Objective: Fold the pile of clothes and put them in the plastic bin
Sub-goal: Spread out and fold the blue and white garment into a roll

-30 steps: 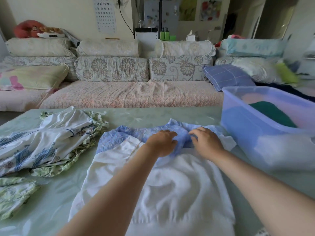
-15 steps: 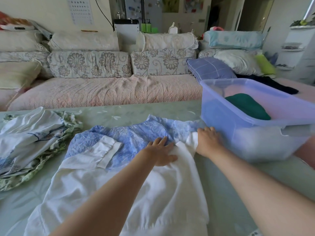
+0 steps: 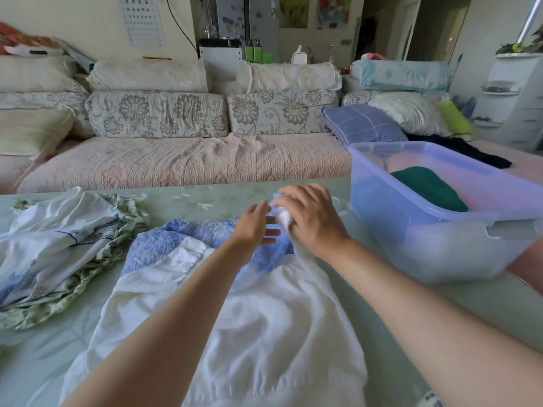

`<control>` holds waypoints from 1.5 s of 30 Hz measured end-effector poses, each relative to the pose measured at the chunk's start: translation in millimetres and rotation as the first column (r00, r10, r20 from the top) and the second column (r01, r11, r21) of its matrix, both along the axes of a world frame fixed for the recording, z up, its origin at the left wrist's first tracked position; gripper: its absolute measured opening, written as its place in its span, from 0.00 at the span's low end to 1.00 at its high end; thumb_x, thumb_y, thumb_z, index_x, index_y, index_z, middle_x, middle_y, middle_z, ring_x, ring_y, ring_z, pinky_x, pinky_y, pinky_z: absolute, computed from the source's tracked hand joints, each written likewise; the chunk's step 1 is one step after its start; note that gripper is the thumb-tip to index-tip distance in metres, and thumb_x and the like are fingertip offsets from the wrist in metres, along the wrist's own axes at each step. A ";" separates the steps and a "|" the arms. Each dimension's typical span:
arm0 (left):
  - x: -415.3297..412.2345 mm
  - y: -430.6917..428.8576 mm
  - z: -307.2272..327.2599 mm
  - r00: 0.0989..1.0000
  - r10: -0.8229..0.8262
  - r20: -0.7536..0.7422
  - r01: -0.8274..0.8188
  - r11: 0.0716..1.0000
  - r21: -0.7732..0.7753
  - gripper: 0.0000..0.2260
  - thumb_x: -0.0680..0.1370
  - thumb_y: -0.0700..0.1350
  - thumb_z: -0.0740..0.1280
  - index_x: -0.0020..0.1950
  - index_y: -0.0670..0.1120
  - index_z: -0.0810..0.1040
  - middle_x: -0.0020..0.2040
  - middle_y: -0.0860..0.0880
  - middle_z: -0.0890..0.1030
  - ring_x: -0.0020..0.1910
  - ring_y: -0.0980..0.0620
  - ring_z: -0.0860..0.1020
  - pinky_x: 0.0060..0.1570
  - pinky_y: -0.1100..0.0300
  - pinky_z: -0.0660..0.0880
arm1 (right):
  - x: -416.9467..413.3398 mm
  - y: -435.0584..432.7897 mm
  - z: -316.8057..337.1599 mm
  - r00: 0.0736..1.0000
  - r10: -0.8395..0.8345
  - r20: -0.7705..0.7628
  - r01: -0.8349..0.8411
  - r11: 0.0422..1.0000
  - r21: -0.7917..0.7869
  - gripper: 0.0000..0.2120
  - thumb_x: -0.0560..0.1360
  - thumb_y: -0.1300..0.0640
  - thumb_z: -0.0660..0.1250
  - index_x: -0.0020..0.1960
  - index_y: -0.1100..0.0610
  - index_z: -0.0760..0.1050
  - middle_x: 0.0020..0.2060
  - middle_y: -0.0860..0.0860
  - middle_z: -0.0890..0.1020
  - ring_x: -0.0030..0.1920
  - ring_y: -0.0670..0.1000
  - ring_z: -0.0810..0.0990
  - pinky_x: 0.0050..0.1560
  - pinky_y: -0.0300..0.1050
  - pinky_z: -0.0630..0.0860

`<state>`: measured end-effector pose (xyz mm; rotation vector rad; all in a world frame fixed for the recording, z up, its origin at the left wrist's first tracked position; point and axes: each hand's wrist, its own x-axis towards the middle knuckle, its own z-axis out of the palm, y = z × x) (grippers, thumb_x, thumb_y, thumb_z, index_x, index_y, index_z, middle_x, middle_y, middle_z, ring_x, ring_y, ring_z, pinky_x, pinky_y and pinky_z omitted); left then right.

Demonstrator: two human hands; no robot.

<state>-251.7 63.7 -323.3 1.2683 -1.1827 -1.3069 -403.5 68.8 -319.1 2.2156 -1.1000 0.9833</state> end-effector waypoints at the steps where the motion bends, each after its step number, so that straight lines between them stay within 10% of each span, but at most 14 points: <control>1: 7.5 3.9 0.4 0.998 0.025 -0.064 -0.021 0.998 0.054 0.17 0.84 0.56 0.54 0.59 0.44 0.73 0.49 0.44 0.80 0.40 0.47 0.79 0.41 0.55 0.76 | 11.6 2.8 -2.5 0.999 -0.041 0.000 0.041 0.998 0.049 0.21 0.68 0.50 0.65 0.60 0.50 0.77 0.61 0.51 0.78 0.57 0.56 0.77 0.57 0.56 0.70; 6: 47.9 17.5 -11.0 0.994 0.090 -0.059 -0.076 0.976 0.206 0.24 0.79 0.64 0.59 0.65 0.46 0.69 0.54 0.41 0.78 0.43 0.42 0.82 0.38 0.53 0.79 | 38.7 13.2 -19.2 0.900 -0.426 0.094 0.303 0.766 0.567 0.51 0.61 0.27 0.72 0.74 0.51 0.59 0.66 0.52 0.71 0.64 0.57 0.73 0.58 0.55 0.70; 12: 59.6 25.3 -26.2 0.909 -0.085 0.408 0.083 0.996 0.022 0.23 0.73 0.57 0.73 0.65 0.55 0.72 0.46 0.48 0.80 0.32 0.53 0.77 0.32 0.63 0.72 | 51.8 10.8 -27.4 0.851 -0.515 0.103 0.135 0.404 0.905 0.38 0.70 0.41 0.73 0.72 0.54 0.62 0.67 0.54 0.75 0.66 0.57 0.76 0.60 0.46 0.72; 17: 62.5 27.4 -27.2 0.617 0.126 0.777 0.081 0.972 -0.222 0.07 0.73 0.43 0.67 0.47 0.44 0.83 0.44 0.46 0.83 0.38 0.47 0.79 0.37 0.60 0.72 | 47.0 3.9 -26.7 0.869 -0.494 -0.012 0.271 0.457 0.847 0.22 0.72 0.59 0.67 0.65 0.50 0.74 0.64 0.54 0.78 0.63 0.57 0.77 0.59 0.46 0.74; 21: 68.3 20.1 -20.9 0.717 0.260 0.646 -0.254 0.962 -0.105 0.09 0.71 0.46 0.63 0.43 0.40 0.74 0.37 0.43 0.81 0.41 0.41 0.80 0.35 0.58 0.71 | 42.7 -2.1 -30.4 0.809 -0.588 0.024 0.288 0.431 0.855 0.26 0.71 0.53 0.70 0.68 0.52 0.71 0.65 0.57 0.74 0.64 0.60 0.76 0.62 0.49 0.74; 26: 88.8 27.3 -7.4 0.493 -0.334 0.803 -0.062 0.907 0.416 0.24 0.65 0.45 0.61 0.60 0.37 0.73 0.31 0.44 0.78 0.31 0.47 0.77 0.32 0.62 0.72 | 39.0 -1.3 -44.0 0.897 -0.417 -0.146 0.347 0.460 0.817 0.27 0.72 0.49 0.69 0.70 0.46 0.69 0.69 0.54 0.69 0.69 0.59 0.69 0.67 0.51 0.67; 29: 85.6 21.4 -10.1 0.623 -0.071 0.779 -0.177 0.957 0.229 0.34 0.74 0.53 0.63 0.74 0.37 0.58 0.64 0.38 0.75 0.60 0.39 0.75 0.52 0.52 0.74 | 42.9 2.0 -43.7 0.942 -0.252 -0.222 0.333 0.624 0.707 0.40 0.70 0.51 0.70 0.78 0.49 0.57 0.76 0.54 0.59 0.76 0.58 0.59 0.72 0.51 0.60; 33: 87.9 13.4 -20.1 0.773 0.292 0.563 -0.353 0.935 0.000 0.27 0.75 0.48 0.68 0.71 0.43 0.64 0.62 0.41 0.76 0.58 0.42 0.76 0.52 0.55 0.73 | 48.7 -4.6 -43.8 0.958 -0.107 -0.266 0.280 0.558 0.782 0.44 0.73 0.54 0.64 0.82 0.51 0.43 0.81 0.54 0.45 0.81 0.53 0.45 0.78 0.50 0.49; 37: 99.9 15.0 -24.6 0.622 0.186 0.760 -0.308 0.951 0.019 0.26 0.73 0.30 0.66 0.67 0.41 0.60 0.52 0.39 0.74 0.42 0.42 0.72 0.35 0.52 0.70 | 40.1 -16.2 -52.8 0.867 -0.208 -0.454 0.499 0.337 0.798 0.41 0.78 0.44 0.59 0.82 0.49 0.39 0.81 0.51 0.41 0.80 0.51 0.40 0.77 0.64 0.43; 41: 98.7 5.6 -31.1 0.423 0.295 0.857 -0.212 0.952 -0.222 0.27 0.72 0.31 0.61 0.69 0.45 0.64 0.62 0.40 0.67 0.51 0.40 0.73 0.48 0.50 0.73 | 44.2 -30.1 -47.9 0.756 -0.326 -0.567 0.650 0.271 0.710 0.45 0.73 0.36 0.64 0.81 0.53 0.49 0.80 0.57 0.51 0.80 0.57 0.49 0.74 0.67 0.45; 45: 83.0 -4.5 -30.5 0.342 0.414 0.844 0.150 0.862 -0.484 0.21 0.74 0.38 0.60 0.65 0.53 0.76 0.65 0.49 0.72 0.62 0.47 0.70 0.60 0.52 0.65 | 58.6 -33.3 -45.8 0.787 -0.401 -0.469 0.610 0.619 0.495 0.29 0.75 0.49 0.60 0.75 0.54 0.64 0.75 0.58 0.62 0.77 0.59 0.56 0.76 0.62 0.49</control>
